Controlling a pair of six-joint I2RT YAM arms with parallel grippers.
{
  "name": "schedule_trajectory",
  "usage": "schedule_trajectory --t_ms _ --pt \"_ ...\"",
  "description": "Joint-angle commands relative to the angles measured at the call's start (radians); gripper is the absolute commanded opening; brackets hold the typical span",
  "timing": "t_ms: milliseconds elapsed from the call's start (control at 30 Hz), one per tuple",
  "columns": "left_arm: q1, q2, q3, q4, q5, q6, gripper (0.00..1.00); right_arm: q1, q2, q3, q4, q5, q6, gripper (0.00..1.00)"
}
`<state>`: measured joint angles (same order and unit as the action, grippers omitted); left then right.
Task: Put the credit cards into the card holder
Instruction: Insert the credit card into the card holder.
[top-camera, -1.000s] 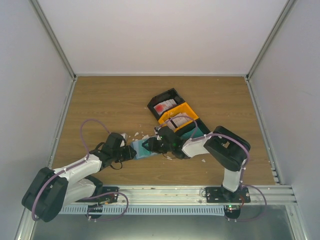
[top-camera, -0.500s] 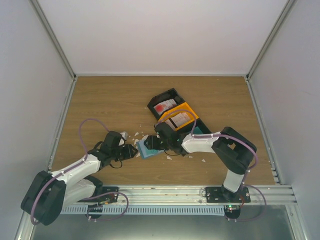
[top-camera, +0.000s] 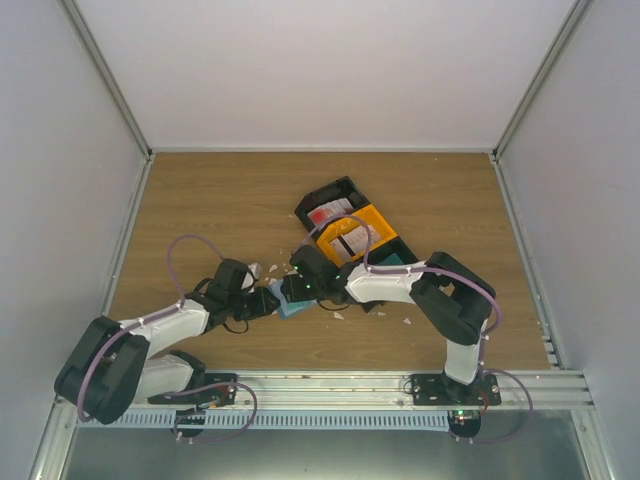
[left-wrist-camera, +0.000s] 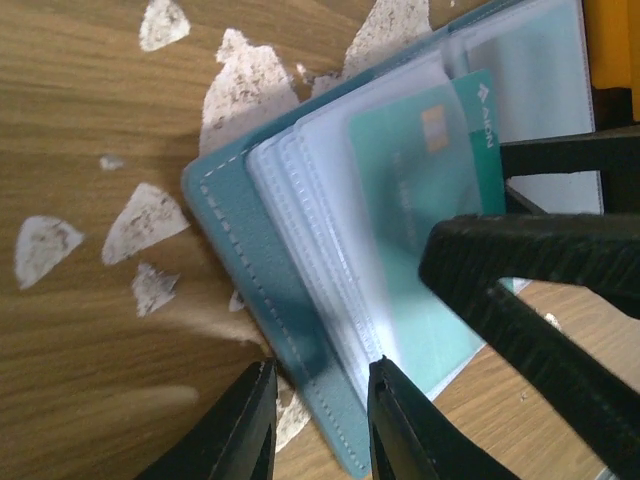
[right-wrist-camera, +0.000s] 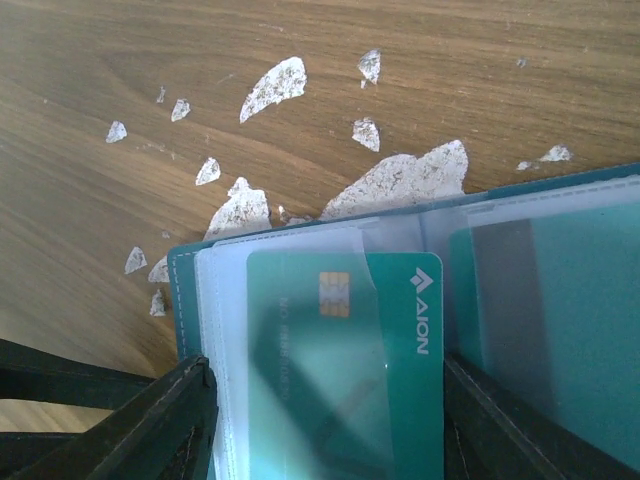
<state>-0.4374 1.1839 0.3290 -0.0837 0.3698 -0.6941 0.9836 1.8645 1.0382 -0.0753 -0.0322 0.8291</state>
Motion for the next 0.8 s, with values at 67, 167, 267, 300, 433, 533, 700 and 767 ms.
schedule_trajectory --t_ms 67,167,267,300,433,533,700,767 --pt "0.006 0.05 0.023 0.068 0.03 0.029 0.28 0.023 0.064 0.024 -0.07 0.003 -0.089 0.57" --pt "0.005 0.061 0.032 0.064 0.025 0.038 0.28 0.026 0.076 0.035 -0.055 -0.03 -0.134 0.56" --pt "0.006 0.069 0.038 0.053 0.009 0.051 0.27 0.029 0.09 0.05 -0.049 -0.068 -0.194 0.55" --pt "0.006 0.069 0.04 0.051 0.007 0.055 0.27 0.029 0.094 0.055 -0.049 -0.076 -0.212 0.55" --pt "0.006 0.079 0.049 0.038 -0.004 0.065 0.27 0.03 0.112 0.078 -0.058 -0.095 -0.26 0.55" --pt "0.006 0.073 0.053 0.026 -0.017 0.066 0.26 0.029 0.105 0.082 -0.071 -0.082 -0.262 0.55" --pt "0.007 0.026 0.054 0.003 -0.041 0.06 0.28 0.024 0.023 0.071 -0.104 0.027 -0.235 0.6" --pt "0.007 0.003 0.057 -0.007 -0.048 0.06 0.3 0.019 -0.021 0.059 -0.109 0.093 -0.225 0.62"
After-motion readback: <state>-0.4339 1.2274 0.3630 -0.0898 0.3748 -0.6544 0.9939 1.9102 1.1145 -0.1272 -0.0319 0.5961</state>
